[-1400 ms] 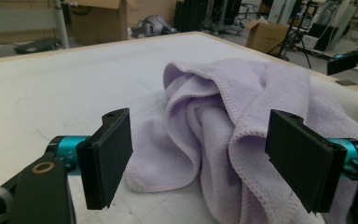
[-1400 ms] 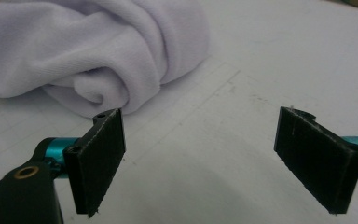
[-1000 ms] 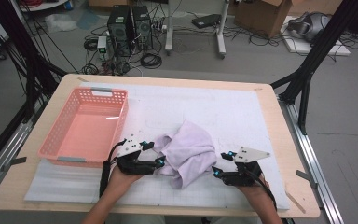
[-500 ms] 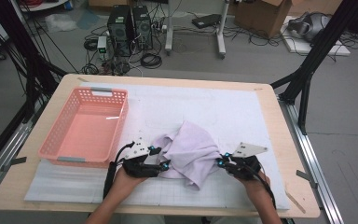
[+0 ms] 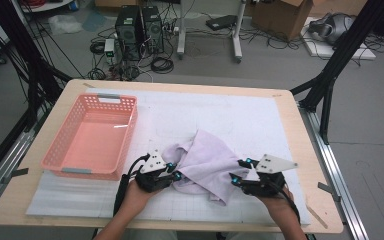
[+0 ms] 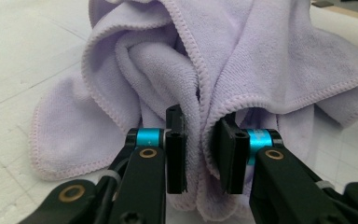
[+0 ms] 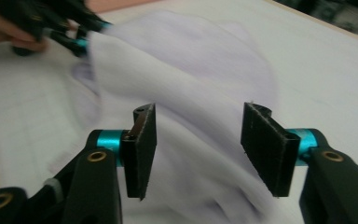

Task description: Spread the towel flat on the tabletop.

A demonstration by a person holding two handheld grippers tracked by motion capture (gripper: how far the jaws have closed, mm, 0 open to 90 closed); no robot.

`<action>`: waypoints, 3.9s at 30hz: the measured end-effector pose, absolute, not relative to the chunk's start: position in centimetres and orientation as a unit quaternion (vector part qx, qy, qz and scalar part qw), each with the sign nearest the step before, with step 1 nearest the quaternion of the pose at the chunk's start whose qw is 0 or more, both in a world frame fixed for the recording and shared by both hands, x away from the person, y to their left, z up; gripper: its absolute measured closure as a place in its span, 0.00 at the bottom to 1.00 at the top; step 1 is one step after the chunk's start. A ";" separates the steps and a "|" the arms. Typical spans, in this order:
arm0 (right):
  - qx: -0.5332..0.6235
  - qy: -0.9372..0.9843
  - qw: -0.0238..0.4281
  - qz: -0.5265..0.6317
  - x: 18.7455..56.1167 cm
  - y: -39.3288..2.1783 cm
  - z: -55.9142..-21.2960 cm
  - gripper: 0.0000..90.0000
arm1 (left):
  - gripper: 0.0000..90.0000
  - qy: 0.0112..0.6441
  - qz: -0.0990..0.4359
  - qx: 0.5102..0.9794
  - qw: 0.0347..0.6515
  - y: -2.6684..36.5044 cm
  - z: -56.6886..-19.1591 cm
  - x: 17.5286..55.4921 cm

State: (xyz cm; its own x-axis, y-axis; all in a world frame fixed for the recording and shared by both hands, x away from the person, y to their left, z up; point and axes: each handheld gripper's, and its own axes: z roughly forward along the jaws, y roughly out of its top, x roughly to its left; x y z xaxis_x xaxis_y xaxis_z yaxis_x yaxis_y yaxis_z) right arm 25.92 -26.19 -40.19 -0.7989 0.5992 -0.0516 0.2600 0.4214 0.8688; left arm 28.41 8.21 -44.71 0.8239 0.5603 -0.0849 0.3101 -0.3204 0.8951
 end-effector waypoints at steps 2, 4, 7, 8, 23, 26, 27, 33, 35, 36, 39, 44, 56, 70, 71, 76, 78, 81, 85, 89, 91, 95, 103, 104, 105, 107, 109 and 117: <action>0.240 0.838 0.171 0.459 26.3 -24.3 -40.4 0.46 | 0.86 0.268 0.125 0.802 0.520 8.2 -44.6 28.3; 0.222 0.852 0.176 0.441 26.8 -22.6 -40.8 0.46 | 0.87 0.263 0.129 0.797 0.528 8.2 -44.4 28.1; 0.212 0.858 0.185 0.430 27.8 -21.1 -41.4 0.54 | 0.88 0.252 0.133 0.791 0.541 8.0 -44.2 27.9; 0.207 0.863 0.186 0.422 28.1 -20.8 -41.5 0.66 | 0.88 0.250 0.132 0.790 0.545 8.0 -44.2 27.9; 0.343 0.797 0.246 0.433 28.8 -29.3 -39.3 0.98 | 0.50 0.270 0.128 0.789 0.536 7.5 -44.6 28.1; 0.385 0.783 0.266 0.410 28.9 -31.8 -39.5 0.98 | 0.51 0.276 0.131 0.793 0.527 7.5 -44.7 28.2; 0.399 0.780 0.271 0.399 28.9 -32.5 -39.7 0.98 | 0.52 0.279 0.132 0.796 0.521 7.4 -44.7 28.2; 0.427 0.757 0.273 0.411 28.0 -34.5 -39.3 0.66 | 0.74 0.276 0.143 0.809 0.498 6.9 -44.8 28.2; 0.404 0.763 0.275 0.423 27.7 -33.5 -38.5 0.59 | 0.82 0.275 0.147 0.809 0.499 6.9 -44.8 28.1; 0.387 0.771 0.269 0.429 27.6 -32.7 -38.2 0.57 | 0.84 0.276 0.147 0.809 0.498 6.9 -44.7 28.1; 0.324 0.809 0.237 0.430 27.5 -29.4 -38.1 0.55 | 0.87 0.277 0.153 0.806 0.500 7.2 -44.7 28.1; 0.259 0.872 0.188 0.371 28.1 -24.6 -40.7 0.63 | 0.89 0.288 0.165 0.796 0.505 8.1 -44.3 28.2; 0.389 0.816 0.270 0.332 28.9 -32.0 -40.9 0.97 | 0.89 0.312 0.180 0.779 0.513 9.8 -44.0 28.4; 0.443 0.797 0.279 0.303 28.5 -36.4 -40.7 0.72 | 0.77 0.326 0.180 0.774 0.512 9.8 -44.2 28.6; 0.429 0.798 0.277 0.319 28.5 -35.7 -40.3 0.70 | 0.69 0.337 0.178 0.768 0.514 9.9 -44.2 28.7; 0.339 0.837 0.255 0.345 29.8 -31.2 -39.2 0.58 | 0.53 0.333 0.184 0.765 0.520 10.0 -43.6 28.5; 0.318 0.855 0.240 0.332 30.9 -29.5 -39.8 0.57 | 0.53 0.325 0.178 0.768 0.523 9.7 -43.3 28.5; 0.318 0.870 0.229 0.301 32.6 -28.2 -41.3 0.59 | 0.53 0.313 0.169 0.774 0.524 8.9 -43.0 28.5; 0.353 0.869 0.215 0.274 33.8 -29.3 -42.5 0.84 | 0.49 0.298 0.161 0.779 0.528 7.7 -42.4 28.8; 0.387 0.853 0.215 0.276 33.0 -31.8 -42.5 0.95 | 0.46 0.283 0.153 0.788 0.524 6.1 -41.6 29.2; 0.404 0.847 0.225 0.263 32.1 -32.8 -42.3 0.95 | 0.46 0.278 0.150 0.789 0.527 5.5 -41.2 29.2; 0.437 0.829 0.236 0.258 30.5 -35.1 -42.0 0.93 | 0.45 0.282 0.151 0.788 0.526 5.2 -40.9 29.2; 0.434 0.808 0.248 0.312 29.3 -35.4 -40.5 0.67 | 0.60 0.252 0.069 0.803 0.536 1.7 -40.9 29.6; 0.429 0.809 0.249 0.315 29.3 -35.3 -40.5 0.66 | 0.56 0.252 0.071 0.804 0.533 1.0 -40.9 29.7; 0.424 0.811 0.249 0.317 29.3 -35.2 -40.6 0.65 | 0.52 0.252 0.072 0.806 0.531 0.5 -40.9 29.9; 0.419 0.812 0.243 0.324 29.3 -34.9 -40.7 0.63 | 0.46 0.254 0.082 0.817 0.511 -1.2 -41.0 30.4; 0.416 0.810 0.229 0.343 29.4 -34.7 -41.0 0.58 | 0.44 0.258 0.092 0.823 0.498 -2.7 -41.3 30.7; 0.405 0.827 0.199 0.335 31.0 -33.4 -43.0 0.55 | 0.92 0.251 0.126 0.846 0.454 -5.0 -42.5 30.9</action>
State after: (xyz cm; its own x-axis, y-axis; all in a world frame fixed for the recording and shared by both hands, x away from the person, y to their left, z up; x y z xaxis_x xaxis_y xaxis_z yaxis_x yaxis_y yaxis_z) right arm 30.96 -33.38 -43.03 -0.5928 0.8032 -0.0583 0.5357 0.4474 0.7162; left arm 30.89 -5.04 -42.52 0.8425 0.5386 -0.0143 0.3099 -0.4627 0.8305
